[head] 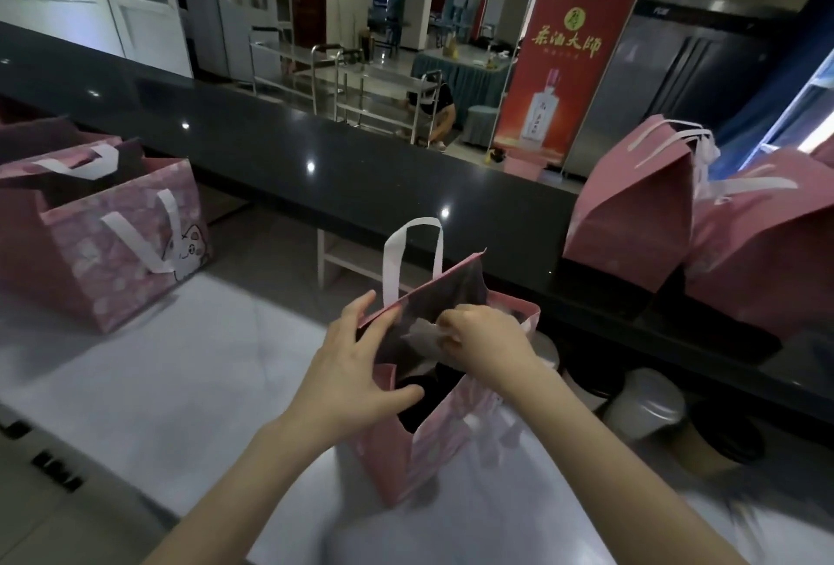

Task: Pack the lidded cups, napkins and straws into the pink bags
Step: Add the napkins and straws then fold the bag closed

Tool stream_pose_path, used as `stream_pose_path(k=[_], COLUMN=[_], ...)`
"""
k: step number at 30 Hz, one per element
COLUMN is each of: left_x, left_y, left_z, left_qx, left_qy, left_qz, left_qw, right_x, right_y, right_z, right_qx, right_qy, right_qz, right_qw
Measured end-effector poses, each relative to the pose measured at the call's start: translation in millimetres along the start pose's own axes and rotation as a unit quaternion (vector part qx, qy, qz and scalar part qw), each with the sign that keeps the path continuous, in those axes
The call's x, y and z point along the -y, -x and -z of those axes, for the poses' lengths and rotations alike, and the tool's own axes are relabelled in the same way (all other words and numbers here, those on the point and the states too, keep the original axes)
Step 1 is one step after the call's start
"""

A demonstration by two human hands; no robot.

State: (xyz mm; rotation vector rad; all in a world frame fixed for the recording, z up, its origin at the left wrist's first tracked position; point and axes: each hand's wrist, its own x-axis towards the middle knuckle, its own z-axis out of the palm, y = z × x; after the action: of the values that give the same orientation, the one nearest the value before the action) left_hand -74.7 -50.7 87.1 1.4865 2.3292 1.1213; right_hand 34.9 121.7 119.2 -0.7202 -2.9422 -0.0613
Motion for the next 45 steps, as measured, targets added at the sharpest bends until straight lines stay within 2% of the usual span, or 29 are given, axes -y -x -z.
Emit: stream_pose_path(k=[2, 5, 11, 15, 21, 25, 30, 35, 40, 45], left_x=[1.2, 1.2, -6.7, -13.7, -33.4, -66.6, -140.0, -225.0, -301.1, -356.9], left_y=[0.1, -2.4, -9.0, -15.4, -16.0, -8.3, 3.0, 17.0, 29.0, 41.7], left_z=[0.8, 1.5, -0.9, -6.6, -10.8, -14.5, -55.9, -161.2, -274.3, -354.9], left_qx=[0.002, -0.024, -0.137, -0.162, -0.177, -0.22, -0.18, -0.077, 0.034, 0.12], left_qy=[0.019, 0.036, 0.011, -0.009, 0.003, -0.009, 0.006, 0.037, 0.045, 0.065], left_qz=[-0.002, -0.018, -0.091, -0.092, -0.085, -0.119, -0.167, -0.189, -0.232, -0.246], left_qw=[1.0, 0.999, 0.986, 0.982, 0.98, 0.968, 0.969, 0.978, 0.971, 0.96], right_x=[1.7, -3.5, -23.2, -38.8, -70.2, -92.3, -139.1, -218.9, -296.2, -347.8], right_y=[2.2, 10.0, 34.2, 58.6, 101.4, 122.9, 166.8, 254.6, 355.7, 449.6], right_z=[-3.0, -3.2, 7.4, 14.1, 17.8, 15.5, 18.8, 14.3, 5.0, 1.6], right_qx=[0.089, 0.114, -0.033, -0.111, -0.105, -0.153, -0.186, -0.181, -0.163, -0.143], right_qy=[-0.016, -0.04, -0.098, -0.118, -0.104, -0.121, -0.128, -0.128, -0.127, -0.125], right_qz=[0.015, 0.013, 0.004, 0.005, -0.008, -0.001, -0.005, -0.042, -0.125, -0.22], right_qw=[0.996, 0.993, 0.995, 0.987, 0.989, 0.981, 0.974, 0.974, 0.97, 0.957])
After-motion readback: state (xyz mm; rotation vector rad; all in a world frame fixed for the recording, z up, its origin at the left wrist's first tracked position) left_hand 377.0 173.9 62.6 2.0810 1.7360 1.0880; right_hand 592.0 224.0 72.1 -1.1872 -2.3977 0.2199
